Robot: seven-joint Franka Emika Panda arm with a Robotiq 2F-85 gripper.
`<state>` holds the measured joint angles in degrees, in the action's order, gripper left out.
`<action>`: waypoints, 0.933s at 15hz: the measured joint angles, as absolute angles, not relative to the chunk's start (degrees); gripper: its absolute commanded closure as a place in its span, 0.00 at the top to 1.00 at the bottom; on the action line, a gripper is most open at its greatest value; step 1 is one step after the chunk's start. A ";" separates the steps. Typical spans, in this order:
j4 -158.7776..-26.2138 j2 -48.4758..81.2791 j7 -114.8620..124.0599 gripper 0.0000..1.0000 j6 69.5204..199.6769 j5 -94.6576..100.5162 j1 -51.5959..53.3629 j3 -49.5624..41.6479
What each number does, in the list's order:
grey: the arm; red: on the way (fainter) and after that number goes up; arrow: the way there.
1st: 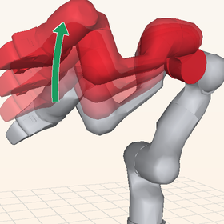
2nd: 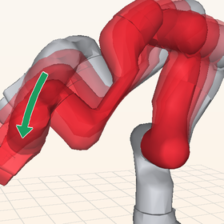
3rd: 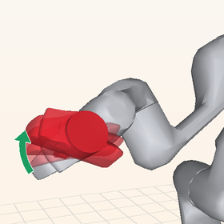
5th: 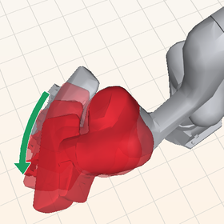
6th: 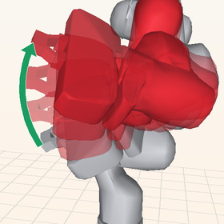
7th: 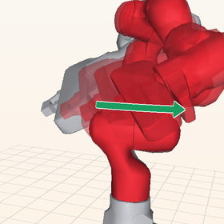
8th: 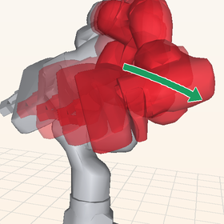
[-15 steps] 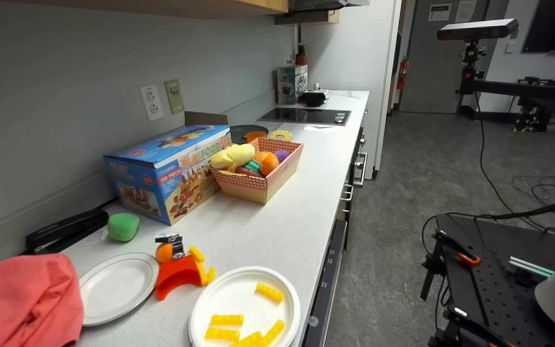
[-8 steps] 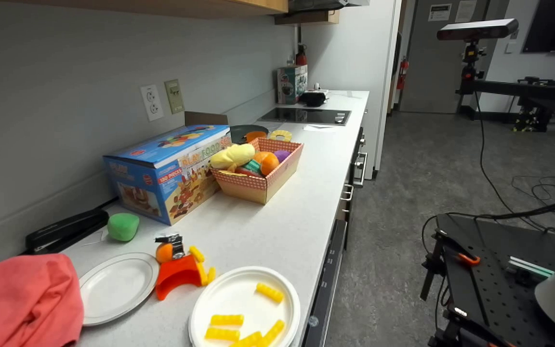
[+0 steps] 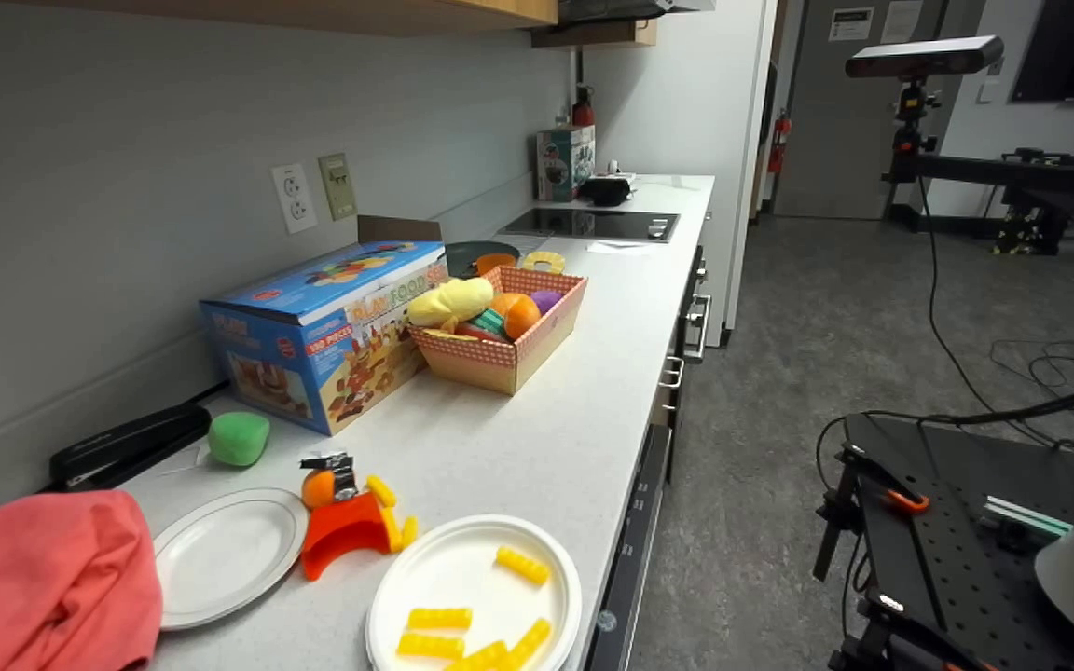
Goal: Open the left cabinet door
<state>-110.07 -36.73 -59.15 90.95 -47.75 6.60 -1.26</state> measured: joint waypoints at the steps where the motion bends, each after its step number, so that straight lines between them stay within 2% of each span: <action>1: -109.98 -36.69 -57.72 1.00 89.42 -46.38 6.56 -1.48; 8: -108.19 -36.66 -49.82 1.00 76.41 -36.34 6.47 -3.05; 11: -106.18 -36.64 -50.71 1.00 77.98 -28.08 6.46 -3.00; 14: -104.81 -36.65 -51.09 1.00 85.91 -24.85 6.48 -2.94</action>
